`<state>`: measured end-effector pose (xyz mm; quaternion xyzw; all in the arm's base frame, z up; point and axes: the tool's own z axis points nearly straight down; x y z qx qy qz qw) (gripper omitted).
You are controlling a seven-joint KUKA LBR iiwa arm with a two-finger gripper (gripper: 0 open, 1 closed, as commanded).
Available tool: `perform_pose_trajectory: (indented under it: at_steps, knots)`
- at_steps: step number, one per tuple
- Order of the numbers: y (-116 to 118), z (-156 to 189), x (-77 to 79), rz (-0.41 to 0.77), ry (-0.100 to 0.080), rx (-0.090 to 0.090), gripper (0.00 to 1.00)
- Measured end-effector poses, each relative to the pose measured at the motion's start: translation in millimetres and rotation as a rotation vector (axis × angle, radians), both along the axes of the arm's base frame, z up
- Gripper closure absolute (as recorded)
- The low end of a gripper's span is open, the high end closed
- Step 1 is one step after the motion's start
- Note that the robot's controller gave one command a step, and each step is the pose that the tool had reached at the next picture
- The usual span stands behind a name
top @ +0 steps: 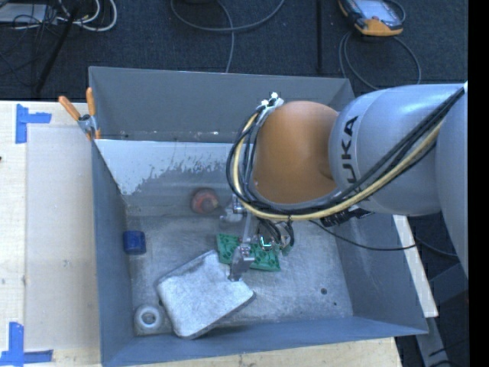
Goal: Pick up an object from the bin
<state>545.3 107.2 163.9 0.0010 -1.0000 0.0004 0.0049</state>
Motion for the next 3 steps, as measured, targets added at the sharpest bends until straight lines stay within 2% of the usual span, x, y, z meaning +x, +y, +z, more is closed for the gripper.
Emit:
perform_pose_trajectory:
  at_steps: [1, 2, 3]
  knots:
    - [-49.4, -87.6, 37.5, 0.364, -0.007, 0.003, 0.00]
    - [-49.4, -86.9, 37.7, 0.360, -0.008, 0.003, 1.00]
    - [-66.0, 43.9, 23.5, 0.657, -0.015, 0.003, 1.00]
